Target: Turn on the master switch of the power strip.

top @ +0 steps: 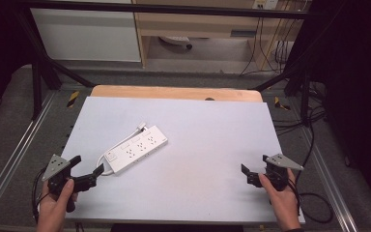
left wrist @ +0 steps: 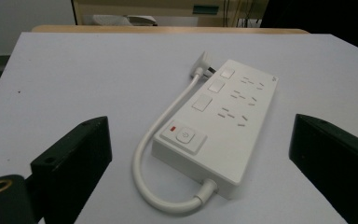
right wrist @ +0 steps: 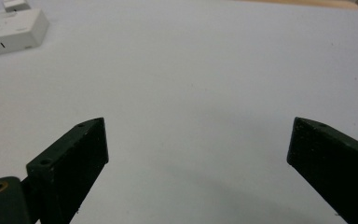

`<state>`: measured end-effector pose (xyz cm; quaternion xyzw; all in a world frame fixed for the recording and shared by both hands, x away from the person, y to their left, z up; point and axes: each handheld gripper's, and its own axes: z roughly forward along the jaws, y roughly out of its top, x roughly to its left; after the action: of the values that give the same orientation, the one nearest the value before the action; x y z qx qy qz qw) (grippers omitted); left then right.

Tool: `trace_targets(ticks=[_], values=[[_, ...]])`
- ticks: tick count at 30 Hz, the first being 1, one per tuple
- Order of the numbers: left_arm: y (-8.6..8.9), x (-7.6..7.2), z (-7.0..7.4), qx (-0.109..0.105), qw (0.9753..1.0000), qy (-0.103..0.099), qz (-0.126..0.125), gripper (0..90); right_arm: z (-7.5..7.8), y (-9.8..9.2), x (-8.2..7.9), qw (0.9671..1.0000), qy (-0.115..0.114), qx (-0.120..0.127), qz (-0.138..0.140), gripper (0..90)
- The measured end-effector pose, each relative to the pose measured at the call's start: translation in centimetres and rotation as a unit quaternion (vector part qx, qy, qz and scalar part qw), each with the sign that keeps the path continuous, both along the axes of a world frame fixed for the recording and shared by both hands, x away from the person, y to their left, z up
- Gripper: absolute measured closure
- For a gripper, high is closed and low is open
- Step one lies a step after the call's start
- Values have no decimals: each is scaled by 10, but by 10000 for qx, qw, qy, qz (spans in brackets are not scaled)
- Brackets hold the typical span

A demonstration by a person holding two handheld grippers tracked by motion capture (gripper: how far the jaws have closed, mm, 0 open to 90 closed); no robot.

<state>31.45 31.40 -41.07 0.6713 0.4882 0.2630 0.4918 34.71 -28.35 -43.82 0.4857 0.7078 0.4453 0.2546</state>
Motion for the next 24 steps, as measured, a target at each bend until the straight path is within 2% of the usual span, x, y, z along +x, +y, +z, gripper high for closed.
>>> trace_targets(ticks=[2,6,15,22,24], values=[[1,0,0,-45,10000,-1,22,62,0,1,0,10000,-43,-56,-3,74],[1,-1,1,-72,10000,-33,-16,61,2,1,-1,10000,-70,11,28,68],[-6,-1,3,3,9999,-86,-142,59,3,6,-2,9998,-166,28,90,45],[-12,0,3,-67,9998,-120,-169,61,4,11,-2,9996,-228,-11,167,38],[-15,0,4,-26,9997,-136,-207,62,4,11,-3,9995,-241,-3,181,37]])
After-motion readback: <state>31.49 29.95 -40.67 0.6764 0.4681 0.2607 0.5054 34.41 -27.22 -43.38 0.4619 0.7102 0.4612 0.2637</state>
